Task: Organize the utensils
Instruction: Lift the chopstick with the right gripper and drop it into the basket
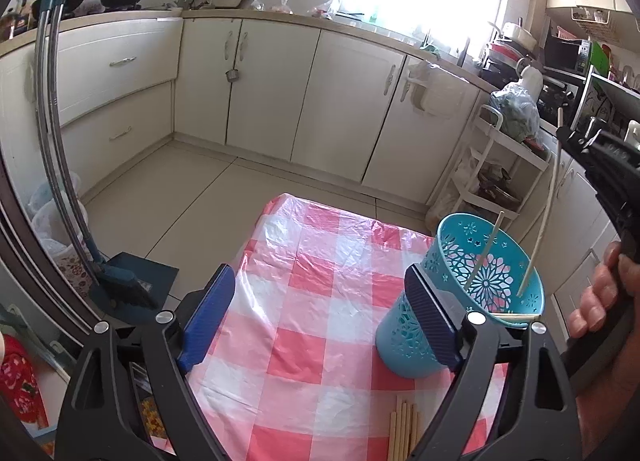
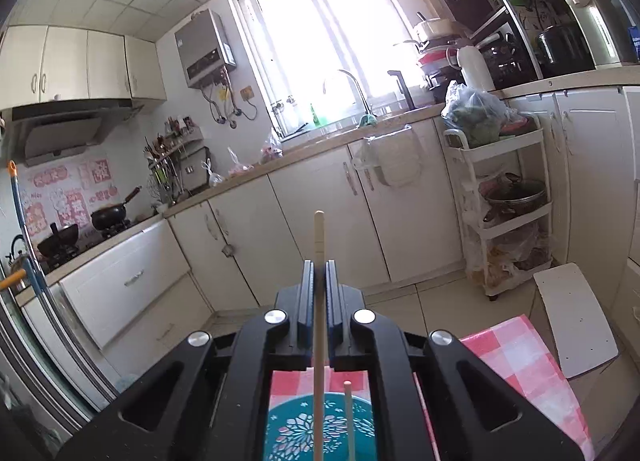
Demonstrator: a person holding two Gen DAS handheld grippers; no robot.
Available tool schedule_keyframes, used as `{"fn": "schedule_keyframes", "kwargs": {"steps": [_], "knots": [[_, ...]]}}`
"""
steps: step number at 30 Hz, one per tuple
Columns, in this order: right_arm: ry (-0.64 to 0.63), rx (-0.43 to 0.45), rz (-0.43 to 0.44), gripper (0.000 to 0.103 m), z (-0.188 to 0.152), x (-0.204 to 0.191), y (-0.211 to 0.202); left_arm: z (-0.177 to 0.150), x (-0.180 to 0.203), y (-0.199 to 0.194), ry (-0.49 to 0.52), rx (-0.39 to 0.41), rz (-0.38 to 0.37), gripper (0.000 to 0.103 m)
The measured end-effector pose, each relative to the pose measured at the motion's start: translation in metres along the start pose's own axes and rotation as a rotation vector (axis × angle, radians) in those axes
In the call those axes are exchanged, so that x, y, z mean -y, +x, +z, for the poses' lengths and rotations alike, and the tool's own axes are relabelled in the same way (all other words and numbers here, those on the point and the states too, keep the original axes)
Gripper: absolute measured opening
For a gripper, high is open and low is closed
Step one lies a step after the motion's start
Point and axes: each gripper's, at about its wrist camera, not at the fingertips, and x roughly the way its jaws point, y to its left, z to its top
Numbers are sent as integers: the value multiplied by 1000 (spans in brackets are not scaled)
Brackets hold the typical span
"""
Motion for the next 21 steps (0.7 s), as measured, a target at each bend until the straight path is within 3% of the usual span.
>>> {"fn": "schedule_keyframes", "kwargs": {"steps": [11, 21], "knots": [[-74, -80, -22, 6, -29, 0, -3, 0, 0, 1, 3, -8, 1, 84], [-127, -61, 35, 13, -29, -8, -60, -2, -1, 1, 13, -6, 19, 85]]}}
